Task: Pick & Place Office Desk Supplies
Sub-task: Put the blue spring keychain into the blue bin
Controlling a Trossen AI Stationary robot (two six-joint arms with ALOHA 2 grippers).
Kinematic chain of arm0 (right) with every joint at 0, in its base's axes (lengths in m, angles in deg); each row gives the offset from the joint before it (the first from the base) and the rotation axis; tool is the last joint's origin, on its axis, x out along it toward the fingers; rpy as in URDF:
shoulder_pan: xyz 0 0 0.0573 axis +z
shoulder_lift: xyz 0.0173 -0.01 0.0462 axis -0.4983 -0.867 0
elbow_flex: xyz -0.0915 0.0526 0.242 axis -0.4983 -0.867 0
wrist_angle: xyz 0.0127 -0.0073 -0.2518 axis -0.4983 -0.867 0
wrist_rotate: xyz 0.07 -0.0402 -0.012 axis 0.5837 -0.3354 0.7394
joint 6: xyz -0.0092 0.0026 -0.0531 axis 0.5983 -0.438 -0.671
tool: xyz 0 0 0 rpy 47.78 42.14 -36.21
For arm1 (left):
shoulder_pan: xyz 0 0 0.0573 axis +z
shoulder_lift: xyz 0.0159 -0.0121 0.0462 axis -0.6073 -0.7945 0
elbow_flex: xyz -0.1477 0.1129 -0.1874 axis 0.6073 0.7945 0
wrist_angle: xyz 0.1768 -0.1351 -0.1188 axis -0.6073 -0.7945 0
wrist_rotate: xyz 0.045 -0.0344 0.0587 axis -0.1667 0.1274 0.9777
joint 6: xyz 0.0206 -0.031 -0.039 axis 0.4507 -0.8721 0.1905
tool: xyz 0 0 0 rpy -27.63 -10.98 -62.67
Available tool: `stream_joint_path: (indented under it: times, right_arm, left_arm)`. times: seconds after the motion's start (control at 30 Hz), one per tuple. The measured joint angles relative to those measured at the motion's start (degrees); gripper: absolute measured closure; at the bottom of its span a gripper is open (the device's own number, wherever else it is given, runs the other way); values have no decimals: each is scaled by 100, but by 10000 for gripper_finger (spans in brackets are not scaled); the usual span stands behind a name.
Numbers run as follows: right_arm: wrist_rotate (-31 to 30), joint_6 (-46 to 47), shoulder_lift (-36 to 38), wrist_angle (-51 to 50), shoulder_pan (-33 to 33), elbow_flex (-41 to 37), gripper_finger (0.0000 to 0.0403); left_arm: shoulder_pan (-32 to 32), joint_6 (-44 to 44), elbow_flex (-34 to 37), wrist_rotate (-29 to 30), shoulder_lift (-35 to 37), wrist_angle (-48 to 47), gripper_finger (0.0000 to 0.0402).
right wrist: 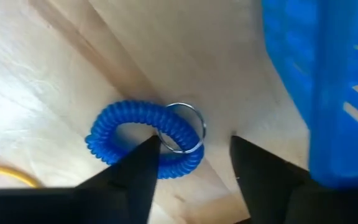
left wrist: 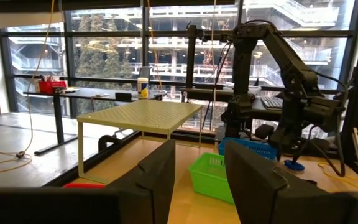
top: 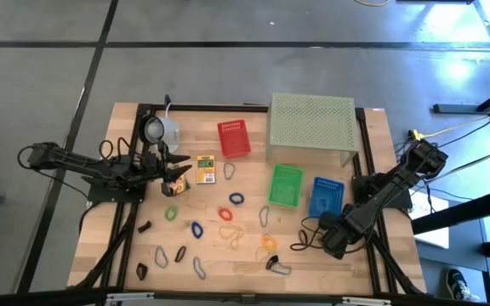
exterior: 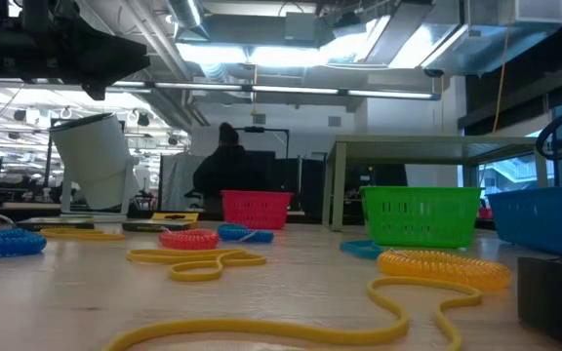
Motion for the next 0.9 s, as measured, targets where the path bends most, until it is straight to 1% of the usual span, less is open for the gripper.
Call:
stream_joint_path:
  times: [0.1, 0.23, 0.3, 0.33, 0.4, 0.47, 0.6, 0.77, 0.9]
  right_arm:
    - [60, -98, -4, 63, 0, 0, 272]
    - [299, -233, 7, 1, 2, -20, 348]
    - [413, -249, 76, -99, 7, -53, 379]
    - [447, -250, 132, -123, 12, -65, 388]
    - [469, -227, 265, -271, 42, -96, 391]
    - [435, -208, 443, -174, 82, -73, 381]
    - [128, -53, 891, -175, 221, -70, 374]
    - [-798, 248, 1637, -156, 370, -68, 386]
    - [-1856, 280, 2194, -79, 413, -59, 387]
  left_arm:
    - [0, -1, 0, 1, 0, -2, 269]
    - [-1, -1, 0, 3, 0, -1, 269]
    - [-2, -1, 0, 3, 0, -2, 269]
    - [-1, -1, 0, 5, 0, -2, 269]
    - [0, -1, 0, 5, 0, -2, 269]
    - [-1, -2, 0, 5, 0, -1, 269]
    - [-1, -3, 0, 5, 0, -1, 269]
    - [-2, -3, 0, 5, 0, 0, 269]
    - [-2, -3, 0, 7, 0, -1, 269]
